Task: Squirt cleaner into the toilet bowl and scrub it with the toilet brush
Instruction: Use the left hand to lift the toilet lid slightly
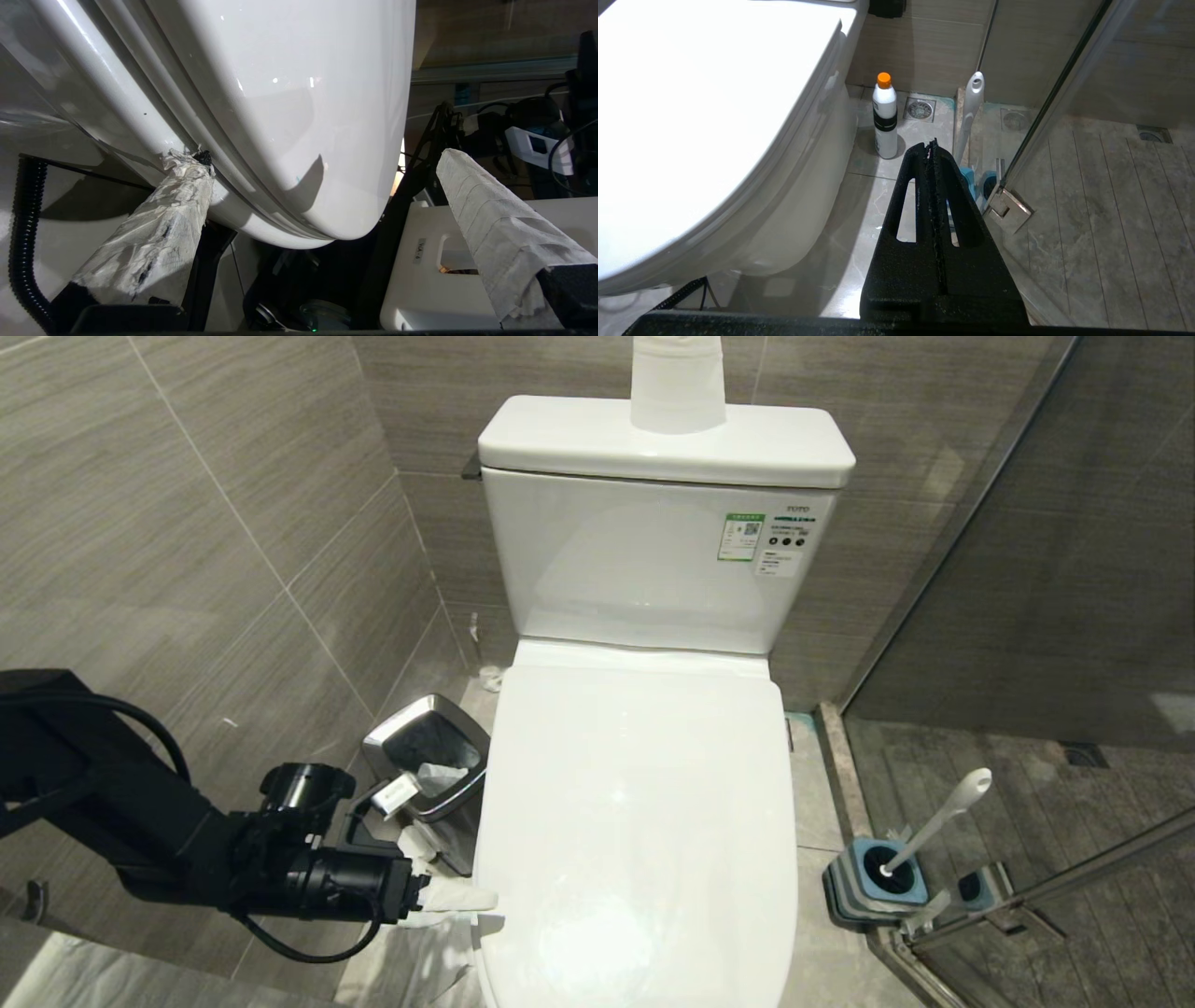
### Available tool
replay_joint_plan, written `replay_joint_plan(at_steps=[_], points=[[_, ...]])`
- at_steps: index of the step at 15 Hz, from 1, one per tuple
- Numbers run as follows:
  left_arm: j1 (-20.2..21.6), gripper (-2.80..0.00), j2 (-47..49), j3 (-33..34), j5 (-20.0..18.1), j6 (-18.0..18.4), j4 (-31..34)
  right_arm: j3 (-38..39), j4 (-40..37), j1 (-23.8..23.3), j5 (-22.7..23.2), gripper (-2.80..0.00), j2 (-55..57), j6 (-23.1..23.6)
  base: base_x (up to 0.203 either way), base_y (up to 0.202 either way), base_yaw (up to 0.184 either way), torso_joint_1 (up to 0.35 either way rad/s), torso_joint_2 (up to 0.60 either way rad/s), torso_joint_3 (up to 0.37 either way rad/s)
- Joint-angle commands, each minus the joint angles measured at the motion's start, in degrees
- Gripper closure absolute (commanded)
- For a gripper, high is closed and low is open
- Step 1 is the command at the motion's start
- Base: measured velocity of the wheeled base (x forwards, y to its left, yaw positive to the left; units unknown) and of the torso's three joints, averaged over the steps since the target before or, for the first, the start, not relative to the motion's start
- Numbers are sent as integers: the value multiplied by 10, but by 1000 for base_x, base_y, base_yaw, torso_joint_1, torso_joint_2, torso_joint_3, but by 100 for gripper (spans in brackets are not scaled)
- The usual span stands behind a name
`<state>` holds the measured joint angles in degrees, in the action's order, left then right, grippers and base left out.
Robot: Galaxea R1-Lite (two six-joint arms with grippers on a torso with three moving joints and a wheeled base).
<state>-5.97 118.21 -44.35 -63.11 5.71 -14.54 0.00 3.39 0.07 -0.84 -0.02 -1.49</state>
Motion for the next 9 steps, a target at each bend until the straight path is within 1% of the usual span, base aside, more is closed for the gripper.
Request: replay_joint_plan(at_steps=[1, 6, 9], points=[[-7, -280, 6, 3, 0, 1, -2, 14, 0, 0, 0, 0, 0, 0, 0, 0, 0, 0, 0, 0], [-13, -280, 14, 4, 14, 2, -2, 14, 0, 0, 0, 0, 0, 0, 0, 0, 0, 0, 0, 0], [-21, -280, 3, 18, 14, 2, -1, 14, 0, 0, 0, 0, 0, 0, 0, 0, 0, 0, 0, 0]])
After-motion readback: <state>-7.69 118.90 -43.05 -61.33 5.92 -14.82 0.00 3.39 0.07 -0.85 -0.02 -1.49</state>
